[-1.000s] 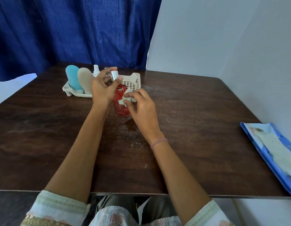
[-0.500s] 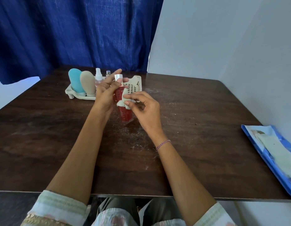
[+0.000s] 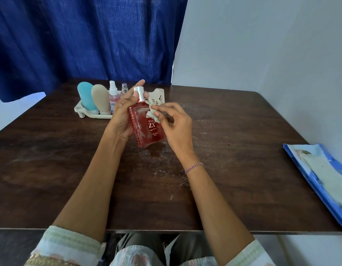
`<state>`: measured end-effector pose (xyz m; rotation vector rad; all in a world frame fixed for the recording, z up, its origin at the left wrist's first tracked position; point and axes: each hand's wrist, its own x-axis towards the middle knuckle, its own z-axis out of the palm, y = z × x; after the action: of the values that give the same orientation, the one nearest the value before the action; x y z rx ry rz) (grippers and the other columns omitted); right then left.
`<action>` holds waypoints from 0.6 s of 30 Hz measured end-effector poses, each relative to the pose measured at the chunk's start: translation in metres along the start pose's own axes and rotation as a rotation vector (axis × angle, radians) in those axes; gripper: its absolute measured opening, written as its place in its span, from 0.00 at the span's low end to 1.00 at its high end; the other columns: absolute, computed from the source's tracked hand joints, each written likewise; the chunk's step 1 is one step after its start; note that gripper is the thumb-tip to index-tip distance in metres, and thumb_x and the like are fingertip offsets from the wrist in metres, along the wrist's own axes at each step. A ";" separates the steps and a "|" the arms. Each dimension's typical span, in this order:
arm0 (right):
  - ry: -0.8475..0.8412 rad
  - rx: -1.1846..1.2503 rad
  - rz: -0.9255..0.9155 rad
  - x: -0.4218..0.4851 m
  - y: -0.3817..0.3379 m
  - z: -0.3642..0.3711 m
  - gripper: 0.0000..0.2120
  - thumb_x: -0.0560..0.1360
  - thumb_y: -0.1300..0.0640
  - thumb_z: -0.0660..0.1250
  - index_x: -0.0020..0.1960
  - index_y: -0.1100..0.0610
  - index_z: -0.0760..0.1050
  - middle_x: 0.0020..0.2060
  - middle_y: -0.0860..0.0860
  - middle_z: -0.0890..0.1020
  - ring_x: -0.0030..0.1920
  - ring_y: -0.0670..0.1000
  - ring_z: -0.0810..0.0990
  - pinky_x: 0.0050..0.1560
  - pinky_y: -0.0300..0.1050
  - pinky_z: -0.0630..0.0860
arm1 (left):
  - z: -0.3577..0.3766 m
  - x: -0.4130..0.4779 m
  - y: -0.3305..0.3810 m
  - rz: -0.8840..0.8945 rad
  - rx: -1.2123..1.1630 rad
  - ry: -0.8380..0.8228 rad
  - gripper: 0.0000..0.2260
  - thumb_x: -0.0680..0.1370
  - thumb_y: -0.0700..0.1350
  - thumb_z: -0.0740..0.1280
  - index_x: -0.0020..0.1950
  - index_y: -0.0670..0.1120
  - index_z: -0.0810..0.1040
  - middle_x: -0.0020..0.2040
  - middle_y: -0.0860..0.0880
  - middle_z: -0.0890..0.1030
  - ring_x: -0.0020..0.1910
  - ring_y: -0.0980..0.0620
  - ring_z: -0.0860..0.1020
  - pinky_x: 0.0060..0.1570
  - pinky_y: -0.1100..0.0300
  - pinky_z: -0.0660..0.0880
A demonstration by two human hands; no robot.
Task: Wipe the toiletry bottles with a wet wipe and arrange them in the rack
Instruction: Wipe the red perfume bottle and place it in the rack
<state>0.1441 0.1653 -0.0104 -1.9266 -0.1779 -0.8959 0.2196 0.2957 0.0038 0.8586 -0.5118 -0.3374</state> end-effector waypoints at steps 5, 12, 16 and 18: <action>-0.032 -0.066 0.060 0.000 0.003 -0.003 0.09 0.75 0.60 0.67 0.55 0.58 0.81 0.50 0.52 0.79 0.51 0.43 0.76 0.50 0.33 0.77 | -0.002 0.001 0.001 0.025 -0.127 0.060 0.14 0.81 0.43 0.56 0.67 0.46 0.69 0.43 0.51 0.78 0.41 0.56 0.77 0.50 0.58 0.77; -0.001 0.005 0.078 -0.001 -0.001 -0.005 0.10 0.76 0.57 0.66 0.56 0.57 0.80 0.52 0.50 0.79 0.53 0.46 0.78 0.48 0.43 0.80 | -0.007 0.005 0.002 0.045 -0.299 0.225 0.12 0.82 0.45 0.60 0.65 0.46 0.72 0.43 0.49 0.78 0.40 0.56 0.77 0.50 0.58 0.77; 0.120 0.086 0.024 -0.004 -0.010 0.003 0.08 0.76 0.57 0.66 0.55 0.56 0.78 0.52 0.49 0.76 0.54 0.47 0.77 0.47 0.42 0.80 | -0.010 0.007 0.004 0.065 -0.399 0.343 0.14 0.79 0.44 0.64 0.65 0.45 0.73 0.44 0.48 0.78 0.41 0.55 0.78 0.62 0.53 0.72; 0.182 0.089 -0.025 -0.006 -0.014 0.007 0.07 0.76 0.59 0.67 0.53 0.58 0.78 0.52 0.52 0.76 0.54 0.47 0.77 0.49 0.40 0.79 | -0.011 0.008 0.003 0.080 -0.425 0.394 0.13 0.78 0.43 0.65 0.63 0.45 0.75 0.42 0.48 0.80 0.40 0.55 0.78 0.64 0.54 0.70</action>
<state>0.1371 0.1803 -0.0057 -1.7541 -0.1318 -1.0570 0.2328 0.3009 0.0026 0.4714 -0.0979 -0.1851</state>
